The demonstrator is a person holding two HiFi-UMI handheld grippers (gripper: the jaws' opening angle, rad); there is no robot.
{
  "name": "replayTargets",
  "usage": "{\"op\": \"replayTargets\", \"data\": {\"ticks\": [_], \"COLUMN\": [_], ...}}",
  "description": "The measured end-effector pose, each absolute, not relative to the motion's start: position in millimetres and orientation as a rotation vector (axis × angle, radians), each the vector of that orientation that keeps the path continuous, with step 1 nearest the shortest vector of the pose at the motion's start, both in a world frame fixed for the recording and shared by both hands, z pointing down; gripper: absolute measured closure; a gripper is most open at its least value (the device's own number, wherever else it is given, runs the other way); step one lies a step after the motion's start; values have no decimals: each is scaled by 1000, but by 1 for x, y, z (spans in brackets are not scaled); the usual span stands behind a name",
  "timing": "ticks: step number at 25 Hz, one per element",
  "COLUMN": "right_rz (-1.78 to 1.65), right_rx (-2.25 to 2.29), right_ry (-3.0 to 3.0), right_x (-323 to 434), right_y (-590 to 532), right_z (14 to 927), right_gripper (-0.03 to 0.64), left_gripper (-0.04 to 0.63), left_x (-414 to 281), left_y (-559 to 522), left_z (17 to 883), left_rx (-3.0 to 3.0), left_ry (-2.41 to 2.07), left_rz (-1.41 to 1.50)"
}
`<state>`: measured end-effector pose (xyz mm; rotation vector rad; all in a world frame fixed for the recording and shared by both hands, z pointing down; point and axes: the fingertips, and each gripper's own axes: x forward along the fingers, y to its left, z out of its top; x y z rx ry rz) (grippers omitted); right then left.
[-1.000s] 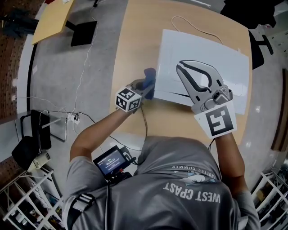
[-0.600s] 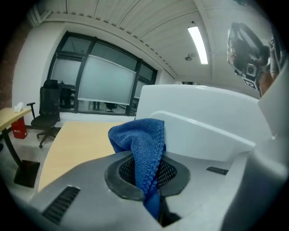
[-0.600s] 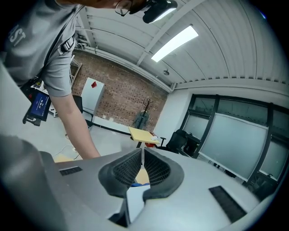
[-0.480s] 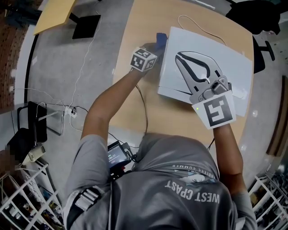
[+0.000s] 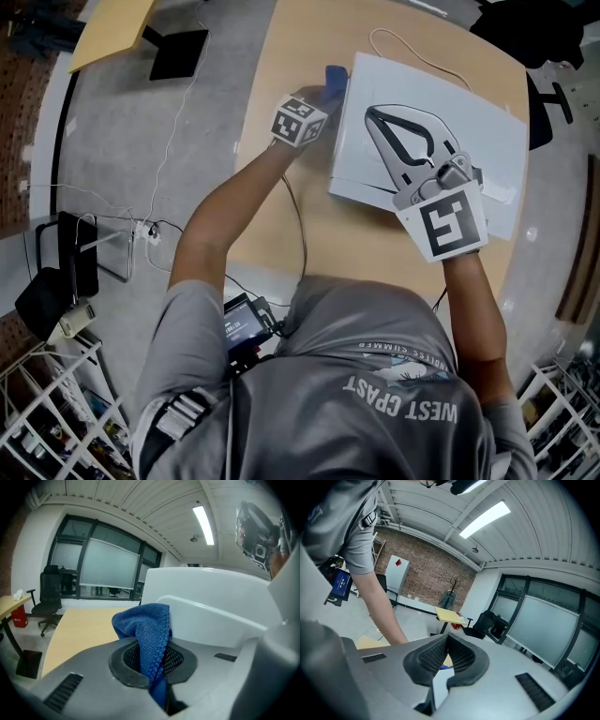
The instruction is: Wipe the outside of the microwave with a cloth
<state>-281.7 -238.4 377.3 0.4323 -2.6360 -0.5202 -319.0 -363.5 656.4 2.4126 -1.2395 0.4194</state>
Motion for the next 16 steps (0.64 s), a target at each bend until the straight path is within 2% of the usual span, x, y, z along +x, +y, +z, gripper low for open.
{"op": "replayTargets", "data": {"ticks": [16], "right_rz": [-516], "right_rx": [441], "right_ry": [-2626], "right_x": [-277], "right_y": [-242], "right_z": [378], "right_gripper": [595], "left_gripper": [557], "left_x": [-318], "left_y": [-366], "left_z": [656], "left_rx": [2412], "left_ry": [-1256], "left_rz": [419]}}
